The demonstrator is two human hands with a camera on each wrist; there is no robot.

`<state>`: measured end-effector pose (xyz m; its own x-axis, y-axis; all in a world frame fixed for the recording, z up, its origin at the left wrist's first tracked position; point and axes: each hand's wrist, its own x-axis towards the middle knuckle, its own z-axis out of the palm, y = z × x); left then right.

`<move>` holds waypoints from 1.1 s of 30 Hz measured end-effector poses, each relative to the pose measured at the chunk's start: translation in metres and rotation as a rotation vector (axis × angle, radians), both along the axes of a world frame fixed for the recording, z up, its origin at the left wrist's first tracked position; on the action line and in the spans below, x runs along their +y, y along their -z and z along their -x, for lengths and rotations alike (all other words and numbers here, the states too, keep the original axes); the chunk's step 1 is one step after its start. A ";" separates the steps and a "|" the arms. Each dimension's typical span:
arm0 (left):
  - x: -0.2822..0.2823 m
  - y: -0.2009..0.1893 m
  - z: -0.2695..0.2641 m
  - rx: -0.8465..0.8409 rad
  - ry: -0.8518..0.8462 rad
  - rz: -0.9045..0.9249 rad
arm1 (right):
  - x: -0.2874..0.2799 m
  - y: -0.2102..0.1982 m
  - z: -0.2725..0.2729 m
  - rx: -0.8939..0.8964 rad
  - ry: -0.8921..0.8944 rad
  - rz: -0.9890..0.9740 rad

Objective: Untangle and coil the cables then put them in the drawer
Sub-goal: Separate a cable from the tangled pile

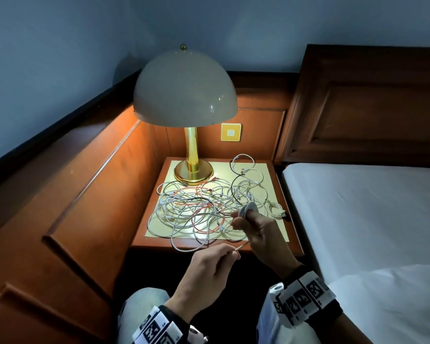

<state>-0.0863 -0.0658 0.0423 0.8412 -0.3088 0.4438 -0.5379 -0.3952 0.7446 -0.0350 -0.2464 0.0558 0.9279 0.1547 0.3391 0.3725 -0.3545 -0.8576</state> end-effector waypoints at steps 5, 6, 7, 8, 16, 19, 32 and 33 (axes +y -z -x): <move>0.012 -0.006 -0.017 -0.080 -0.057 -0.048 | -0.003 0.012 0.018 0.203 -0.132 0.037; 0.013 -0.008 -0.021 -0.076 -0.044 -0.043 | -0.003 0.012 0.022 0.253 -0.159 0.011; 0.013 -0.010 -0.024 -0.070 -0.028 -0.034 | -0.003 0.012 0.024 0.306 -0.186 -0.030; 0.013 -0.011 -0.027 -0.063 -0.016 -0.026 | -0.004 0.011 0.027 0.348 -0.213 -0.075; 0.009 -0.019 -0.042 0.110 0.051 0.112 | -0.002 0.002 0.039 0.646 -0.420 -0.535; 0.007 -0.017 -0.043 0.222 0.062 0.182 | 0.000 -0.002 0.044 0.689 -0.464 -0.591; -0.007 0.003 -0.027 0.636 0.157 0.667 | 0.001 -0.012 0.055 0.689 -0.557 -0.772; -0.007 0.004 -0.026 0.647 0.168 0.691 | 0.000 -0.013 0.055 0.681 -0.560 -0.777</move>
<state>-0.0605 -0.0728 0.0380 0.9556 -0.2921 0.0380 0.0497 0.2871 0.9566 -0.0903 -0.2463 0.0691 0.8225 0.5685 -0.0178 -0.3083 0.4192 -0.8540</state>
